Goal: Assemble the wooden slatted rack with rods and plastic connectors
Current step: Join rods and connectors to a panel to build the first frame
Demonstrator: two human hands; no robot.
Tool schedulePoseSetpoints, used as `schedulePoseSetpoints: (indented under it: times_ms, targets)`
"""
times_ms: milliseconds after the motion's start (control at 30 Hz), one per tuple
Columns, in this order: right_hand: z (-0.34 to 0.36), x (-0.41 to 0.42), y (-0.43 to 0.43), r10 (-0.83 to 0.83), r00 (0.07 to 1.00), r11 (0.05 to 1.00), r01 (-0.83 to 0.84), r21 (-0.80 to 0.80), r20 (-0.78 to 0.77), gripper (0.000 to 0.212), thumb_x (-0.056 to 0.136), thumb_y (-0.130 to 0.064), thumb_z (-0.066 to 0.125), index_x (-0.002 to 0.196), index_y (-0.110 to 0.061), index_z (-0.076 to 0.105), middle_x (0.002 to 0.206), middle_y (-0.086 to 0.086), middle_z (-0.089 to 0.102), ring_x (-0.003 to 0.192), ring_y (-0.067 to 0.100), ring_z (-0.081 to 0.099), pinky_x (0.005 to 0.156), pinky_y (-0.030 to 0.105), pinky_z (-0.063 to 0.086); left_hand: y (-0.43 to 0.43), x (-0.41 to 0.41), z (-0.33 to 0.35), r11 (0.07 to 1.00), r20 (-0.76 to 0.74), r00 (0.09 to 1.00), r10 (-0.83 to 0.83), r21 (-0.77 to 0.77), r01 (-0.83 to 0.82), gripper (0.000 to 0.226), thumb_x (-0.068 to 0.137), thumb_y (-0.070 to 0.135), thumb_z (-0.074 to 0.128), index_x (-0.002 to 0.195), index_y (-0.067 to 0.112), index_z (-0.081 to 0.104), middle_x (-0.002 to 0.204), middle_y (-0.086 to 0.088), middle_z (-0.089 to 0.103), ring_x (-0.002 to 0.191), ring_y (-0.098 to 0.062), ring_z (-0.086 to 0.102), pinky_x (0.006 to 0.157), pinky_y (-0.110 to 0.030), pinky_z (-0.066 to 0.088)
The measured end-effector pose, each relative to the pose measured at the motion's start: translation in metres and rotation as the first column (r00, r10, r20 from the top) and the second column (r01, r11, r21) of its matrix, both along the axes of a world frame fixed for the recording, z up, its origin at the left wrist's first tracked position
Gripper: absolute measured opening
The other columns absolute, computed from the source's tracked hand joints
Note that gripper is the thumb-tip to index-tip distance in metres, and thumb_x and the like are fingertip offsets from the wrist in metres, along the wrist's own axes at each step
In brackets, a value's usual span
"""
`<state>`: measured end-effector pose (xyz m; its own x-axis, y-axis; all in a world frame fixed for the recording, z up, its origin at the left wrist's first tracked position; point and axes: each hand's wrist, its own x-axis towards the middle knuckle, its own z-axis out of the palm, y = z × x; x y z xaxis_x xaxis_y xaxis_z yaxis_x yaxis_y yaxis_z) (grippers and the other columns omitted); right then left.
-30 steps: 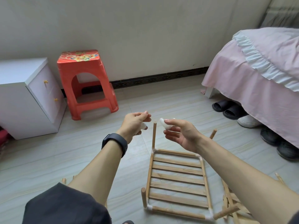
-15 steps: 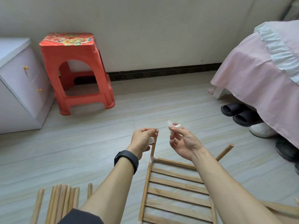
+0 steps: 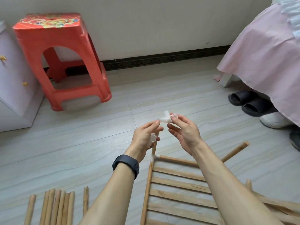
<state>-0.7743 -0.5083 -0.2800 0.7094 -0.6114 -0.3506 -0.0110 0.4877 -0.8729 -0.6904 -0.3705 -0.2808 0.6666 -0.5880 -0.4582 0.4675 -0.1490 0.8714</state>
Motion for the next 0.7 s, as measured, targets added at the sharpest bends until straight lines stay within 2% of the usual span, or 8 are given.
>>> schedulePoseSetpoints:
  times_ms: [167,233,300,400,533,700]
  targets:
    - [-0.013,0.005,-0.006,0.05,0.997,0.961,-0.066,-0.27,-0.064,0.021,0.088,-0.007,0.075,0.108,-0.015,0.076,0.097,-0.001,0.073,0.093,0.015,0.069,0.089,0.033,0.057,0.008,0.007,-0.018,0.998,0.081,0.995,0.055,0.034,-0.058,0.026,0.09,0.045,0.071,0.109,0.027,0.074,0.099,0.012,0.077,0.07,-0.014,0.061,0.068,-0.03,0.041]
    - [-0.015,0.007,-0.004,0.086,0.992,0.919,-0.114,-0.379,-0.09,0.02,0.087,-0.007,0.077,0.105,-0.016,0.076,0.105,0.002,0.073,0.097,0.015,0.07,0.087,0.031,0.058,0.007,0.006,-0.028,0.993,0.1,0.99,0.096,0.06,-0.103,0.022,0.091,0.041,0.071,0.108,0.028,0.073,0.092,0.013,0.077,0.065,-0.012,0.062,0.067,-0.029,0.042]
    - [-0.019,0.01,-0.004,0.102,0.984,0.862,-0.161,-0.481,-0.146,0.023,0.086,-0.005,0.076,0.102,-0.021,0.074,0.108,-0.001,0.072,0.095,0.015,0.071,0.082,0.03,0.059,0.005,0.004,-0.036,0.989,0.107,0.986,0.126,0.063,-0.133,0.021,0.092,0.038,0.071,0.111,0.029,0.071,0.091,0.011,0.078,0.064,-0.013,0.061,0.064,-0.029,0.042]
    - [-0.022,0.011,-0.007,0.057,0.959,0.724,-0.232,-0.65,-0.278,0.028,0.086,-0.008,0.073,0.099,-0.032,0.066,0.105,-0.014,0.071,0.085,0.011,0.073,0.083,0.034,0.058,0.0,0.001,-0.043,0.989,0.102,0.987,0.123,0.069,-0.13,0.021,0.093,0.036,0.07,0.114,0.032,0.07,0.104,0.001,0.076,0.075,-0.019,0.062,0.063,-0.028,0.042]
    - [-0.018,0.007,-0.009,0.033,0.948,0.588,-0.275,-0.761,-0.317,0.021,0.095,-0.022,0.067,0.112,-0.032,0.059,0.109,-0.016,0.068,0.079,0.008,0.072,0.076,0.024,0.055,-0.004,-0.002,-0.045,0.993,0.109,0.99,0.092,0.059,-0.099,0.016,0.096,0.031,0.066,0.11,0.03,0.074,0.113,-0.009,0.073,0.073,-0.02,0.061,0.051,-0.019,0.042]
    - [-0.013,0.001,-0.011,0.054,0.939,0.456,-0.326,-0.828,-0.34,0.019,0.098,-0.028,0.066,0.115,-0.033,0.061,0.105,-0.02,0.069,0.083,0.005,0.069,0.072,0.012,0.048,-0.001,0.0,-0.05,0.993,0.08,0.993,0.087,0.068,-0.093,0.015,0.095,0.028,0.064,0.102,0.031,0.078,0.107,-0.002,0.075,0.077,-0.021,0.058,0.059,-0.026,0.04]
